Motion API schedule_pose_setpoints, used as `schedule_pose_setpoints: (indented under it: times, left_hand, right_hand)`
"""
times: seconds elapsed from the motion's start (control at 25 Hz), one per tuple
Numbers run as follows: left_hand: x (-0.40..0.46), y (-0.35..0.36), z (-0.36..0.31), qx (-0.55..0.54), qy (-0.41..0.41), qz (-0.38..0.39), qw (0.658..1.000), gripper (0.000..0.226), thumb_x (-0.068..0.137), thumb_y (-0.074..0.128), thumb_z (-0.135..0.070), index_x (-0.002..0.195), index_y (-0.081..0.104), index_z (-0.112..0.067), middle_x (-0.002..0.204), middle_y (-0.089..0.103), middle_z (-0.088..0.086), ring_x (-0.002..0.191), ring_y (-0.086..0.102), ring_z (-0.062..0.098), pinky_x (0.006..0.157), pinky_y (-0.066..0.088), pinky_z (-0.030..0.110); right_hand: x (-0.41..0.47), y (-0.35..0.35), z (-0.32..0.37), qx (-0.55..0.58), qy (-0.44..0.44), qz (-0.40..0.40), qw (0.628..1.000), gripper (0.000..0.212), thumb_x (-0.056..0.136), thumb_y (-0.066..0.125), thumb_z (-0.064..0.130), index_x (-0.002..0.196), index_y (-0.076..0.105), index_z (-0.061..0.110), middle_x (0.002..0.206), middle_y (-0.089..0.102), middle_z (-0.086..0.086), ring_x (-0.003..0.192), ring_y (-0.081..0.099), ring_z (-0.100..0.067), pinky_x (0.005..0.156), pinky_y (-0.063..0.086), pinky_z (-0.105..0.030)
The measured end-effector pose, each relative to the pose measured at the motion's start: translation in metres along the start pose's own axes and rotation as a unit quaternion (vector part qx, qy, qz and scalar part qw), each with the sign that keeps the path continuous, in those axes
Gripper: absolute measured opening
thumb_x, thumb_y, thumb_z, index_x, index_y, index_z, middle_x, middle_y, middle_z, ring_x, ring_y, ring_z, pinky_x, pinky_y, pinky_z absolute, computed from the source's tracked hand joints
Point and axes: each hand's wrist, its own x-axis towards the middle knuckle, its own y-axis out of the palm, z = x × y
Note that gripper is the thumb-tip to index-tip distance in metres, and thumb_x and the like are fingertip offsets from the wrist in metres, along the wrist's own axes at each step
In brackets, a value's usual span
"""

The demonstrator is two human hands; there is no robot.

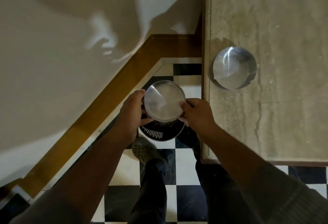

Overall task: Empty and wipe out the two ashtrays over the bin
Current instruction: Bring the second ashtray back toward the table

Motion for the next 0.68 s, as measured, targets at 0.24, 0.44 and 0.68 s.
schedule_pose_setpoints:
  times: [0.24,0.44,0.68]
  left_hand:
    - [-0.023,0.049,-0.053,0.0,0.048,0.009,0.999,0.019,0.099,0.046,-0.036,0.101,0.063,-0.027,0.112,0.064,0.004,0.103,0.063,0.023,0.069,0.058,0.036]
    - [-0.031,0.118,-0.086,0.038,0.069,0.059,0.995,0.029,0.097,0.047,-0.042,0.108,0.068,-0.025,0.111,0.071,0.006,0.105,0.068,0.025,0.074,0.059,0.035]
    - [-0.038,0.219,-0.094,0.077,0.085,0.091,0.989,0.032,0.096,0.046,-0.045,0.12,0.063,-0.03,0.125,0.065,0.006,0.113,0.064,0.026,0.081,0.063,0.042]
  right_hand:
    - [-0.008,-0.053,0.052,-0.022,-0.074,-0.041,0.996,0.017,0.098,0.056,0.016,0.095,0.072,0.012,0.096,0.074,-0.013,0.089,0.074,-0.025,0.078,0.064,-0.044]
    - [-0.007,-0.126,0.081,0.016,-0.068,-0.104,0.992,0.016,0.097,0.06,0.017,0.089,0.074,0.015,0.089,0.075,-0.008,0.08,0.075,-0.016,0.07,0.064,-0.031]
    - [0.016,-0.213,0.076,0.016,-0.032,-0.176,0.984,0.022,0.097,0.058,0.012,0.079,0.071,0.011,0.087,0.073,-0.013,0.081,0.074,-0.019,0.06,0.062,-0.022]
